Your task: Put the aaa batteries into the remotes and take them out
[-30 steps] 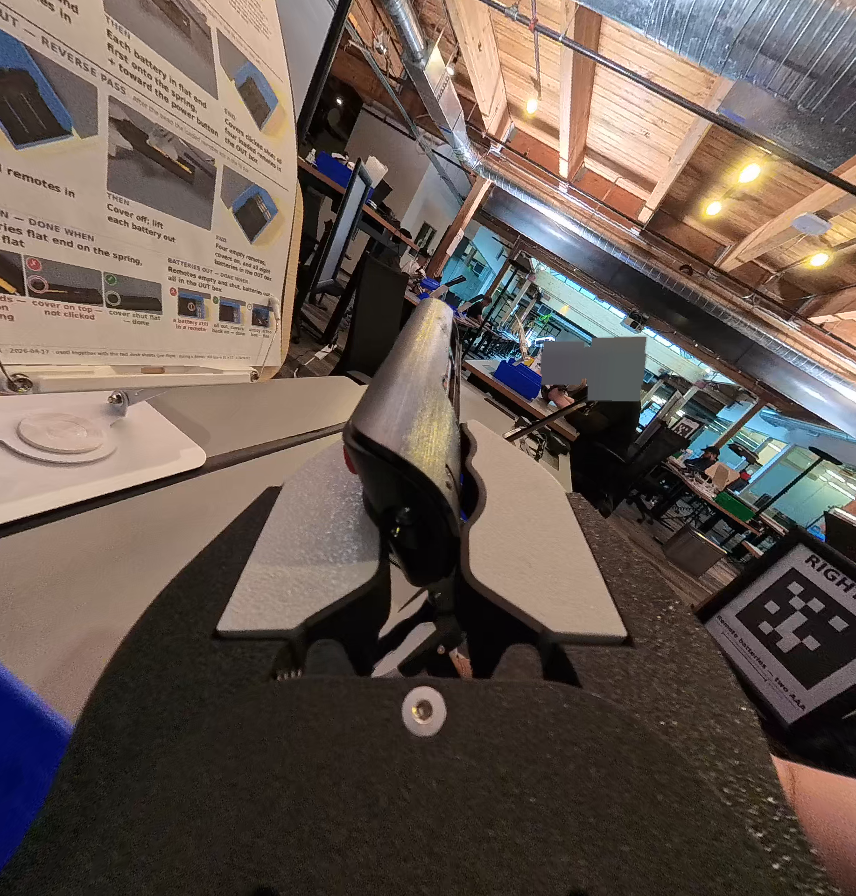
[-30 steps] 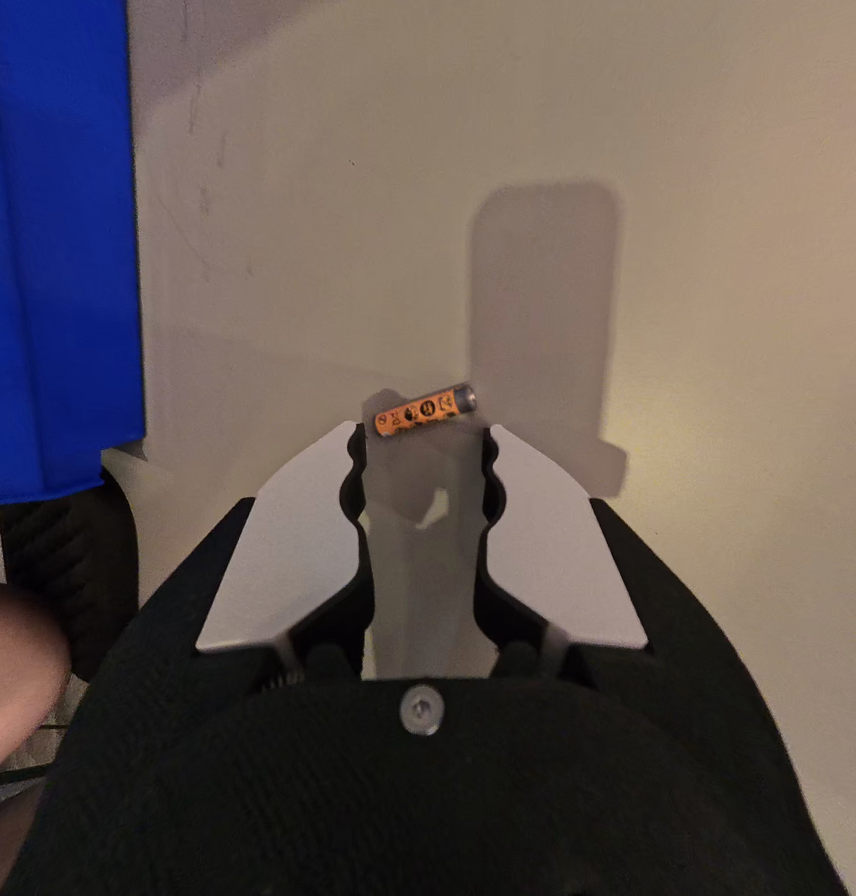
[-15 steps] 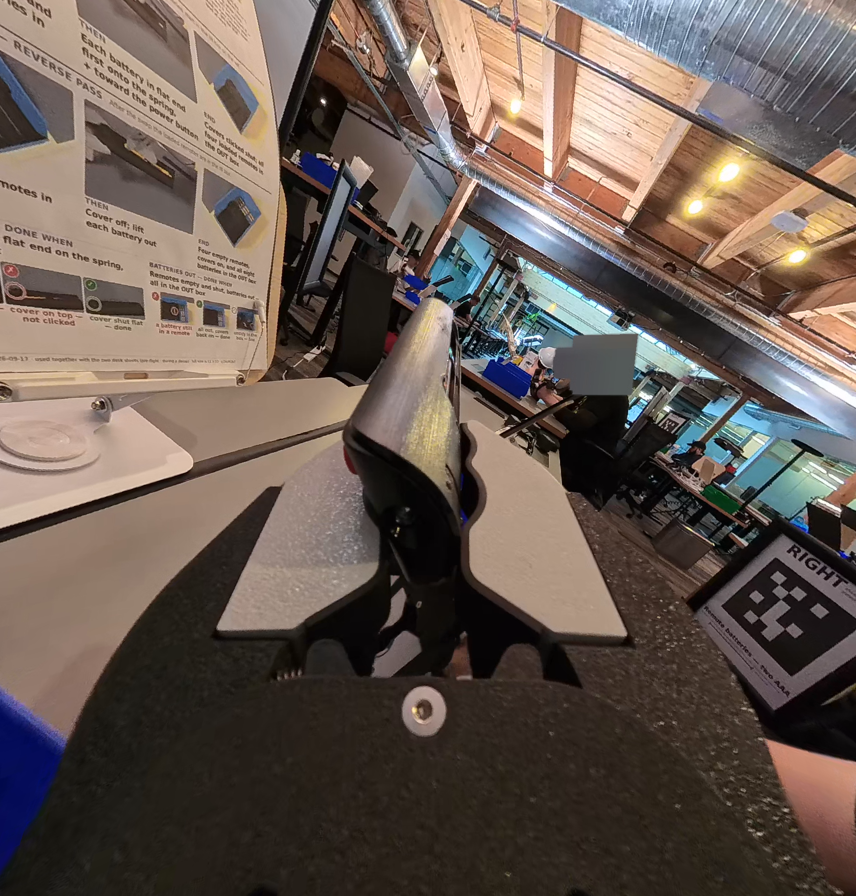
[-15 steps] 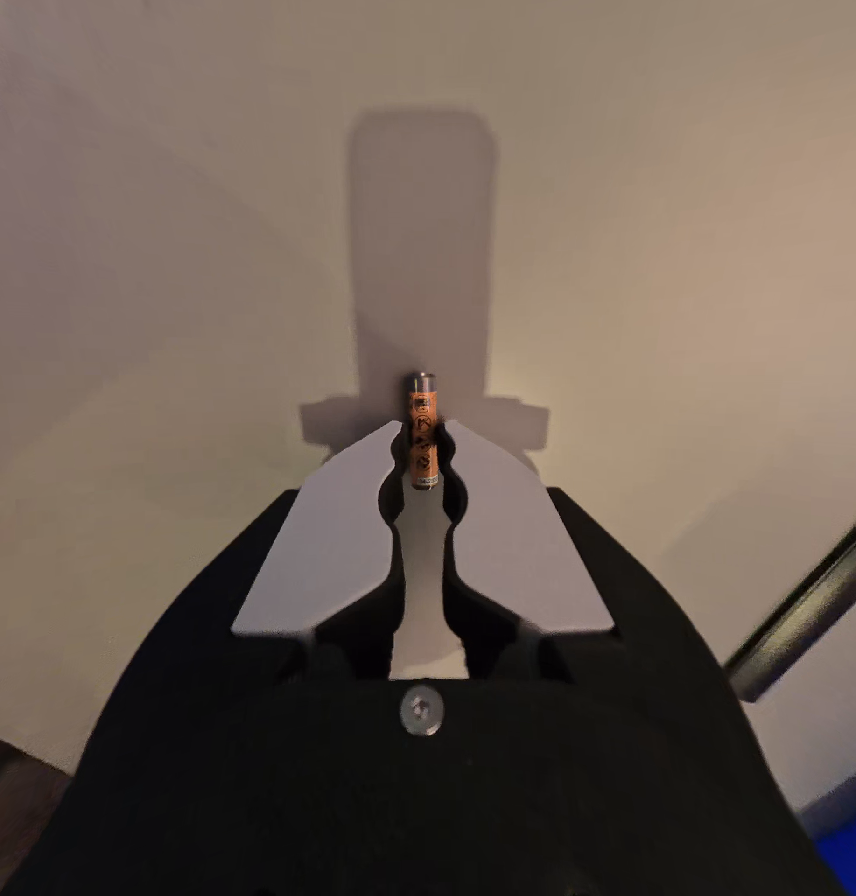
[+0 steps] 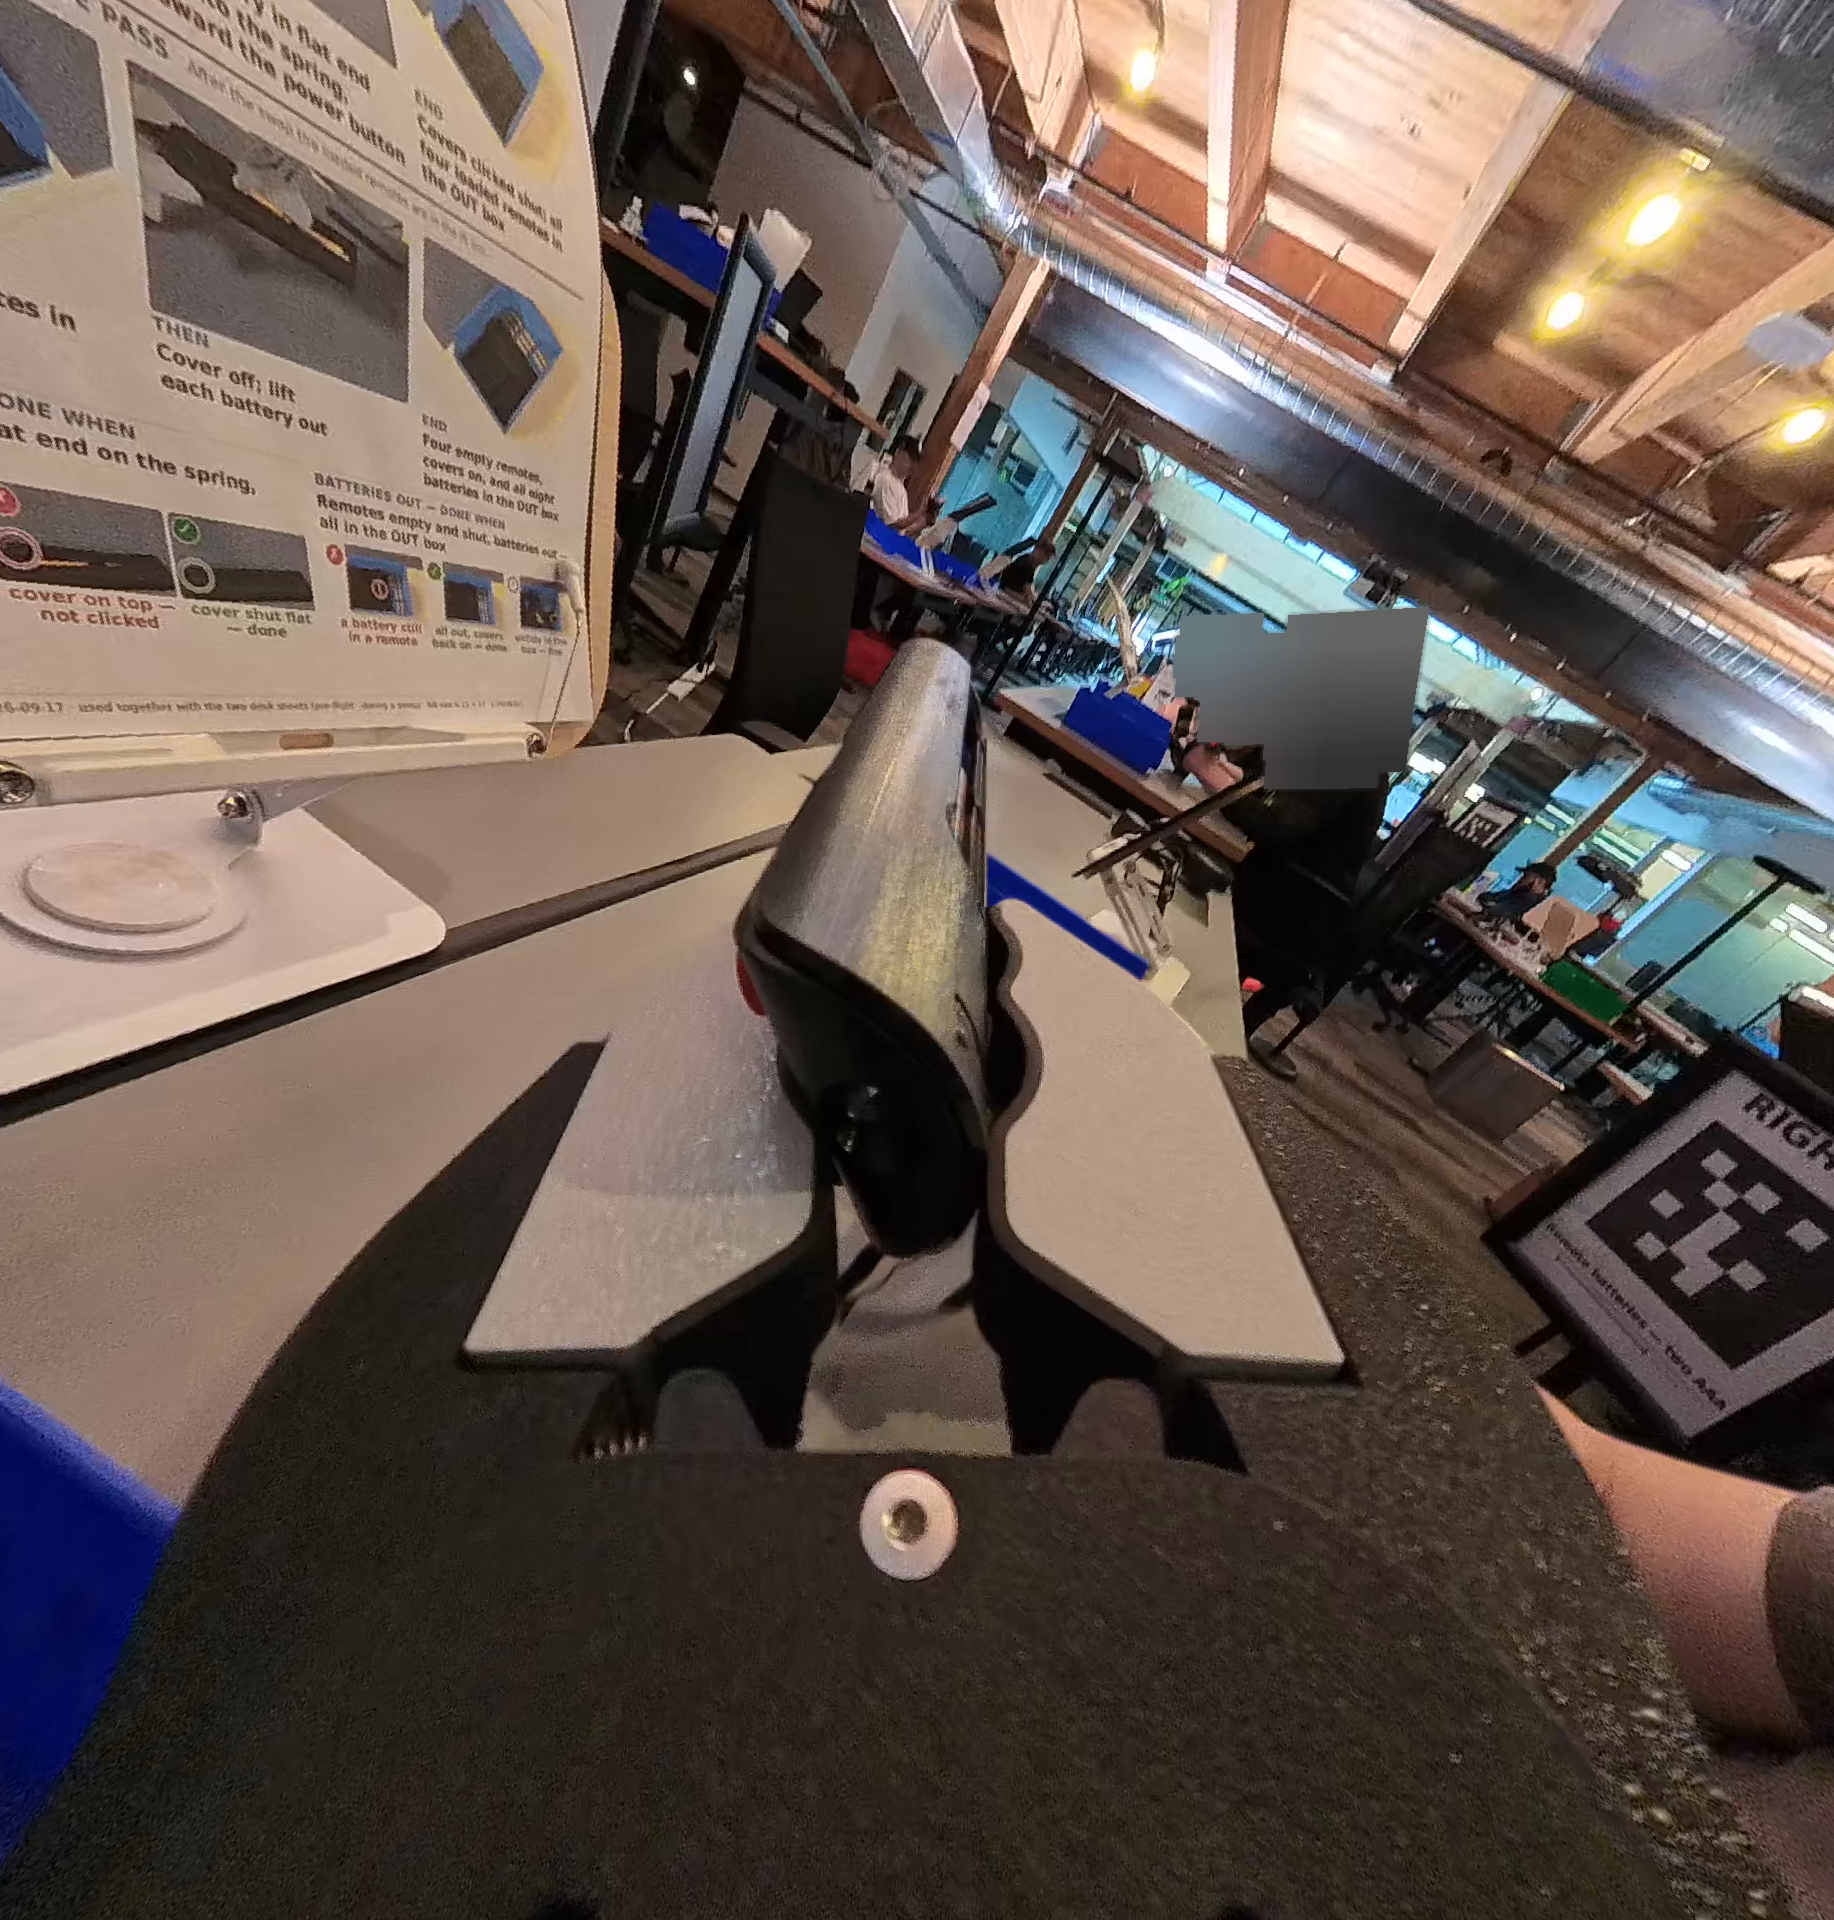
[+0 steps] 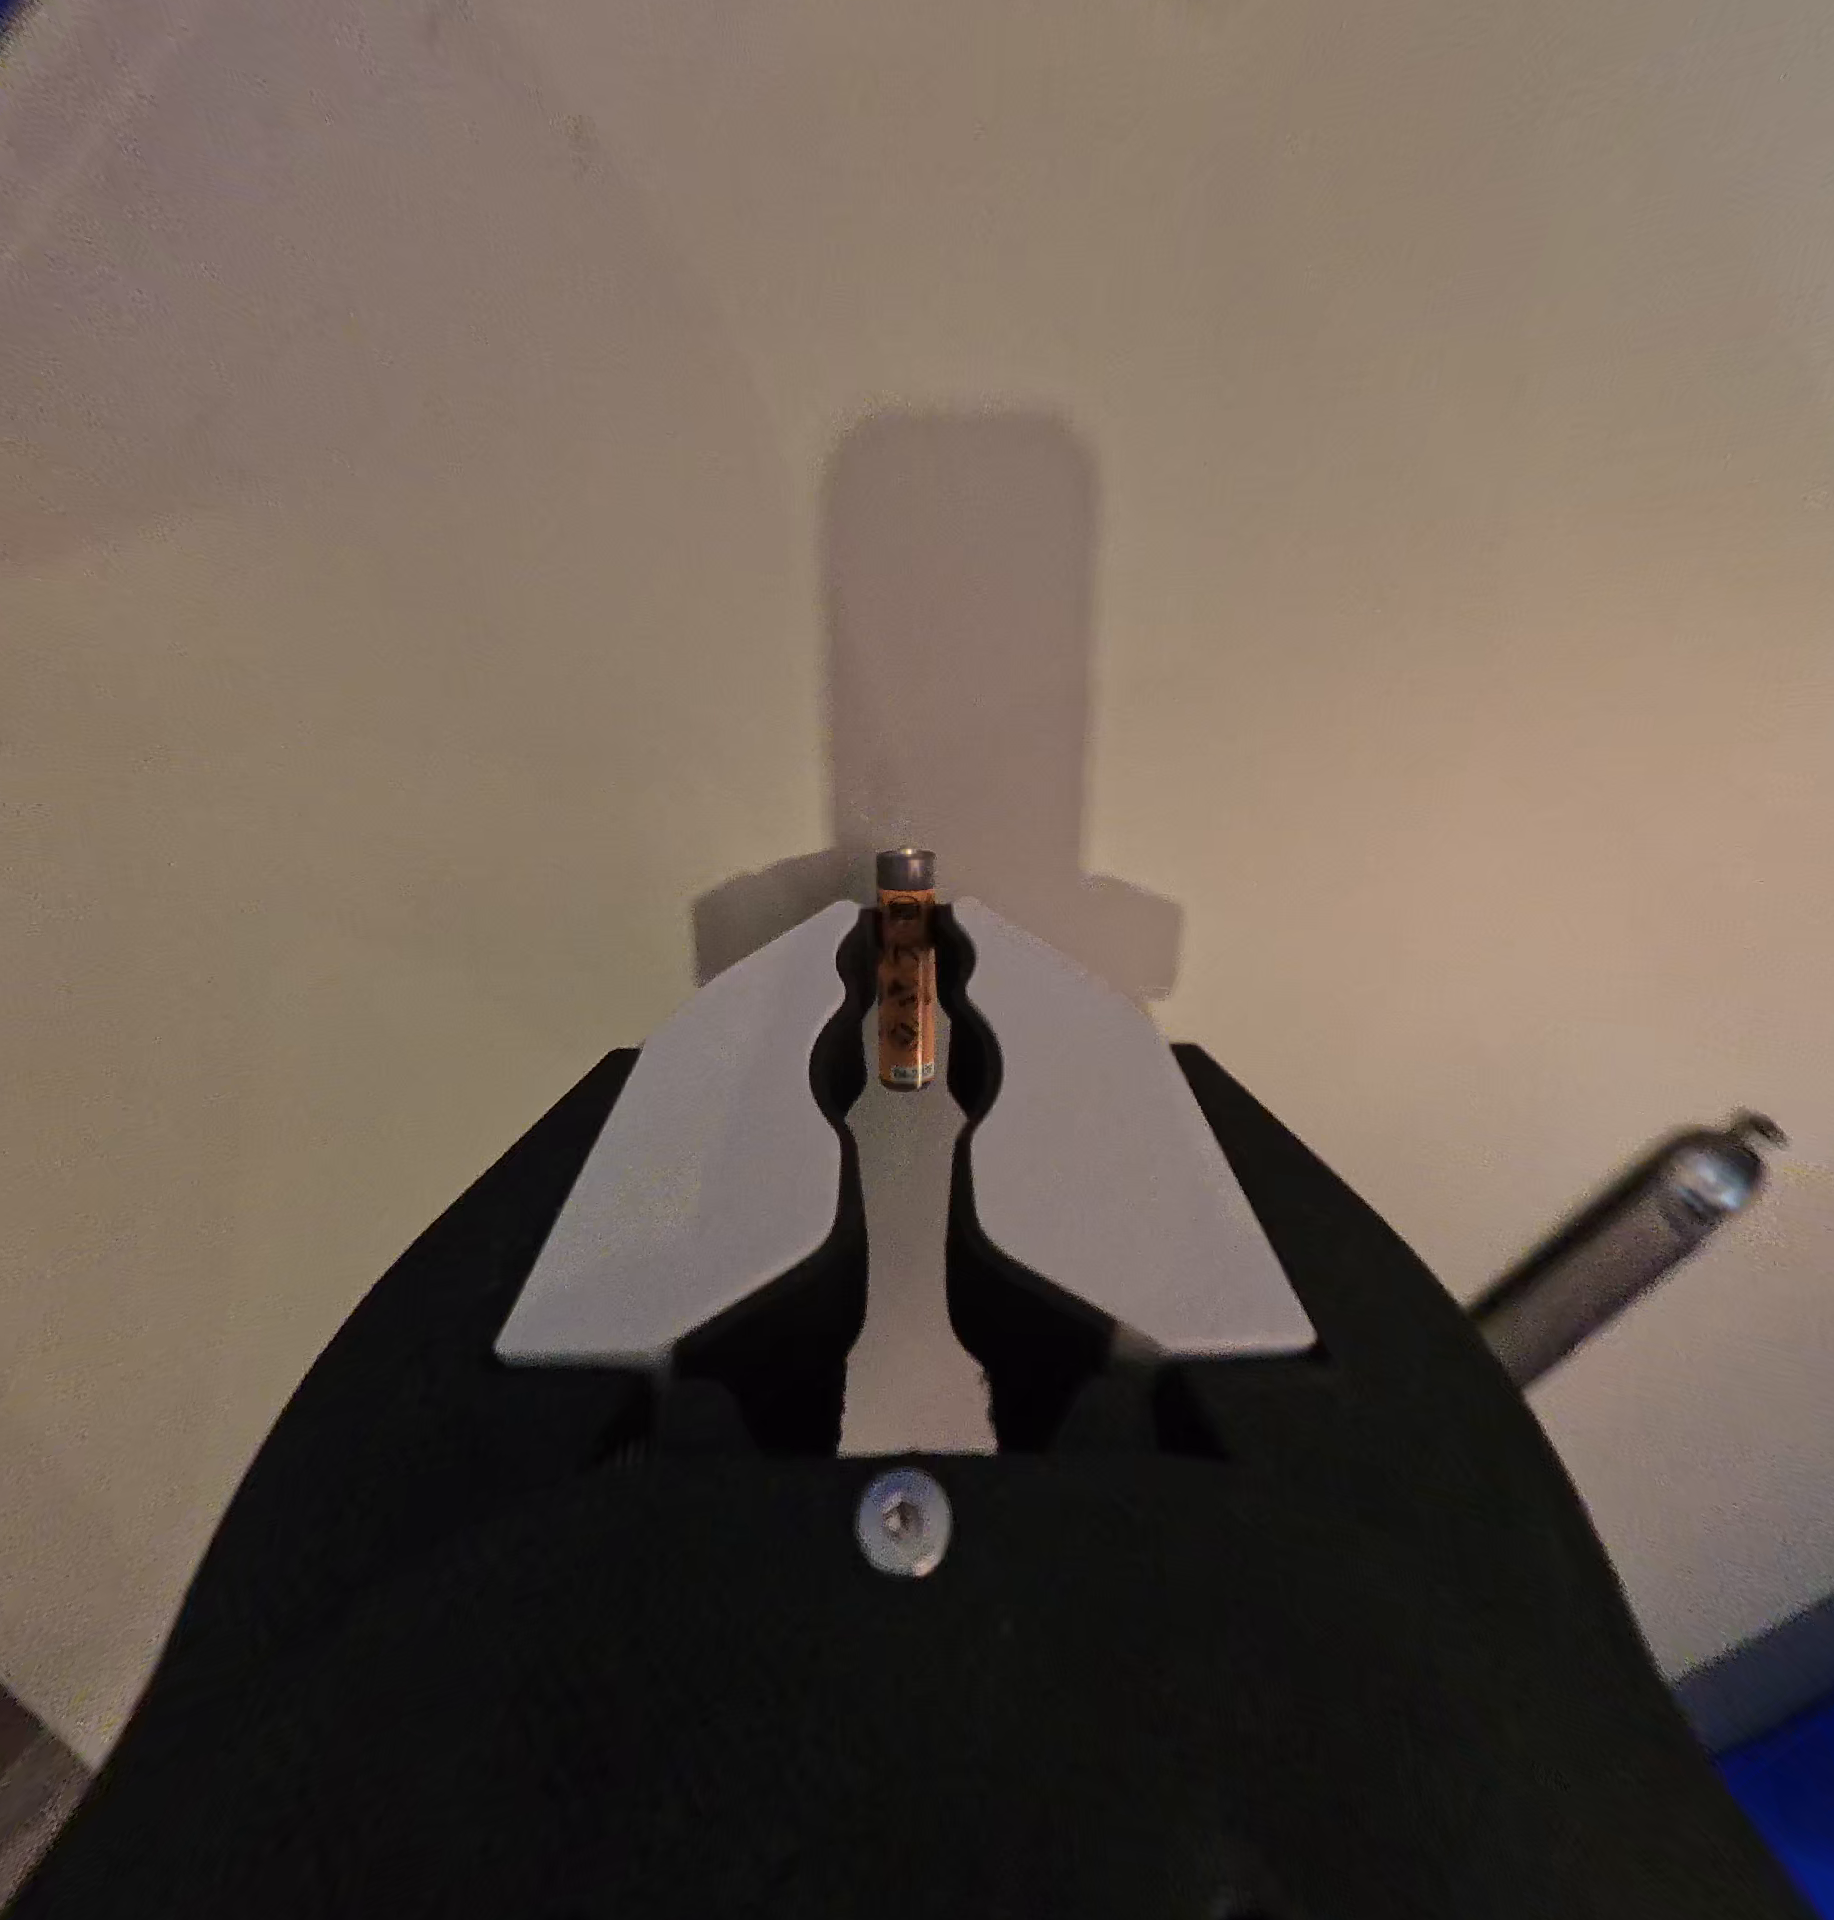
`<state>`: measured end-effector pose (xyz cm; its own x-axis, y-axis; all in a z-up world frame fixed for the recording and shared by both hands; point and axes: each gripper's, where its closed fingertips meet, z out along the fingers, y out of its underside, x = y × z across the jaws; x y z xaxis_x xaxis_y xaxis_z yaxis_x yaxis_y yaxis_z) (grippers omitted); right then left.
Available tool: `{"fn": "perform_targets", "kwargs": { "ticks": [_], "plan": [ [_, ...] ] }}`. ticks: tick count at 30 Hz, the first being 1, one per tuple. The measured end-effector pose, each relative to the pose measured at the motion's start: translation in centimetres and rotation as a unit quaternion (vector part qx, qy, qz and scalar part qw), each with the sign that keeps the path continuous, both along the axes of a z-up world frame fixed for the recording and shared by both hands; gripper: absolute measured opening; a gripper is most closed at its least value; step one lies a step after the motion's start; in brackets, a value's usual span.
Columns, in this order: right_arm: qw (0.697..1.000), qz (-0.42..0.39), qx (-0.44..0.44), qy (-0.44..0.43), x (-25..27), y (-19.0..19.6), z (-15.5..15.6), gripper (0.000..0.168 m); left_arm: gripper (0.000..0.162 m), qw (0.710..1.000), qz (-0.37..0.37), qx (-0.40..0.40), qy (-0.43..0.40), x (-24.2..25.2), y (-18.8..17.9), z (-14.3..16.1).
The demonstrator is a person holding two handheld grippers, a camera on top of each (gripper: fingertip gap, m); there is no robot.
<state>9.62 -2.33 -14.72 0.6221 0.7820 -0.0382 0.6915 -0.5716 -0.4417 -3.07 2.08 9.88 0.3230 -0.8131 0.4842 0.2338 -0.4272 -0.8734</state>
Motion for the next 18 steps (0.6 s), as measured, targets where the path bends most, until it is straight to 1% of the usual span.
{"fn": "perform_targets", "kwargs": {
  "ticks": [1,2,3,5,6,7,8,9,10,12,15,17,18],
  "plan": [
    [0.999,-0.012,0.021,0.043,0.6,0.3,1.8,0.012,0.026,1.000,-0.003,0.000,0.010,0.1,0.0,-0.3],
    [0.994,-0.010,0.052,0.094,0.9,0.5,4.2,0.012,0.026,1.000,-0.007,-0.003,0.017,0.3,0.1,-0.6],
    [0.985,0.007,0.094,0.145,1.1,0.7,7.4,0.012,0.026,1.000,-0.013,-0.009,0.021,0.5,0.1,-1.0],
    [0.950,0.088,0.190,0.231,0.3,0.1,15.2,0.012,0.026,0.999,-0.029,-0.026,0.015,1.2,0.1,-1.5],
    [0.929,0.128,0.237,0.256,-0.4,-0.2,19.1,0.012,0.026,0.999,-0.039,-0.037,0.011,1.6,0.1,-1.9],
    [0.911,0.161,0.278,0.260,-1.0,-0.4,22.4,0.012,0.026,0.998,-0.048,-0.051,0.008,2.1,0.1,-2.3],
    [0.895,0.198,0.311,0.250,-1.7,-0.4,25.0,0.012,0.026,0.996,-0.056,-0.064,0.008,2.6,0.1,-2.8],
    [0.881,0.236,0.337,0.234,-2.4,-0.3,26.8,0.012,0.026,0.995,-0.060,-0.075,0.008,3.0,0.2,-3.2],
    [0.870,0.266,0.356,0.213,-3.1,0.1,27.8,0.012,0.026,0.995,-0.063,-0.083,0.007,3.5,0.2,-3.6],
    [0.865,0.305,0.356,0.179,-4.0,1.2,28.0,0.012,0.026,0.993,-0.072,-0.095,0.013,4.2,0.1,-4.3],
    [0.870,0.338,0.327,0.143,-4.5,2.6,26.0,0.012,0.026,0.991,-0.080,-0.103,0.009,4.9,-0.1,-4.5],
    [0.876,0.340,0.319,0.124,-4.2,3.5,24.8,0.012,0.026,0.990,-0.090,-0.108,0.008,5.0,-0.3,-4.5],
    [0.876,0.340,0.316,0.130,-4.2,3.6,24.6,0.012,0.026,0.990,-0.092,-0.111,0.006,4.9,-0.3,-4.4]
  ]
}}
